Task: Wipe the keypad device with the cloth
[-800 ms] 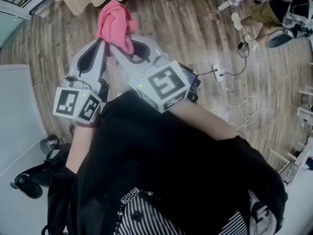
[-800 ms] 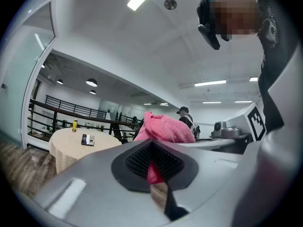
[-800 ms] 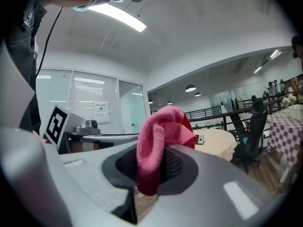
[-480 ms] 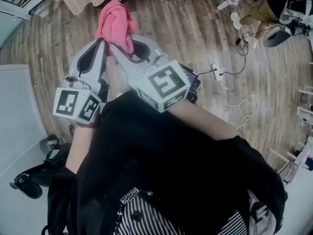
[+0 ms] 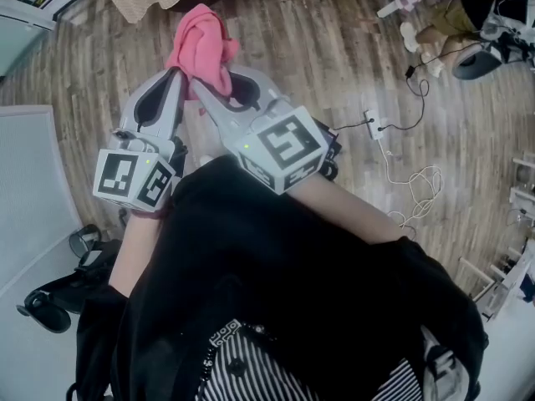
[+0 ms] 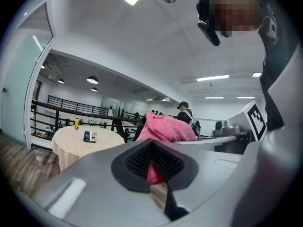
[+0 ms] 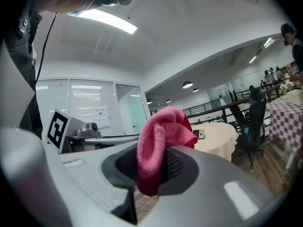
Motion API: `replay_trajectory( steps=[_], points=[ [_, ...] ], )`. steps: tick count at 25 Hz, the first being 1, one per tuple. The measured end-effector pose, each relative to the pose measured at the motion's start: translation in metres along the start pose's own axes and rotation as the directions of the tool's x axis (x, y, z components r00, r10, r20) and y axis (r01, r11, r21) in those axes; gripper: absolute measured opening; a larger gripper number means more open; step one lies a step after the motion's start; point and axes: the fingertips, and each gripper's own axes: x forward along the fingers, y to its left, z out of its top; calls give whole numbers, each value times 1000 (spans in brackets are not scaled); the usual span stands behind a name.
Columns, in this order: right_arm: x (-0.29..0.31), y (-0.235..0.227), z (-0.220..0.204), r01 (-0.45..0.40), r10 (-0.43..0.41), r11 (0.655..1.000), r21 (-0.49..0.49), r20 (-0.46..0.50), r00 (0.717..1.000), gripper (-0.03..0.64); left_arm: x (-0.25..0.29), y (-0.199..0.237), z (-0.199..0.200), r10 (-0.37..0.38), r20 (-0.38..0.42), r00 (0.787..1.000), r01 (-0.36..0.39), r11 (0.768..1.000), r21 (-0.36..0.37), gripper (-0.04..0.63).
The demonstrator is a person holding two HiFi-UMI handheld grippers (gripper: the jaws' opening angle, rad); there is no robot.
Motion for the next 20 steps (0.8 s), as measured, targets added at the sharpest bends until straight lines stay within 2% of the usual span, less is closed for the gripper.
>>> replay_trajectory(
  steps=[4,10,16,20],
  points=[
    [0,-18,-6,10,-10,999,54,2,1000,80,14,3,-6,16,-26,1000,-16,1000,-4,2],
    [-1,-33,5,10,-12,998,60,29,1000,81,32,3,2,3,-28,1000,-3,1000,1,2],
    [37,-35,14,1,-1,1000,11,19,1000,81,37,49,6,-13,-17,1000,12,999,-37,2],
    [69,-52,14,38,-38,999,25,-7,999,81,57,85,6,-8,-4,1000,8,998,-55,2]
  ],
)
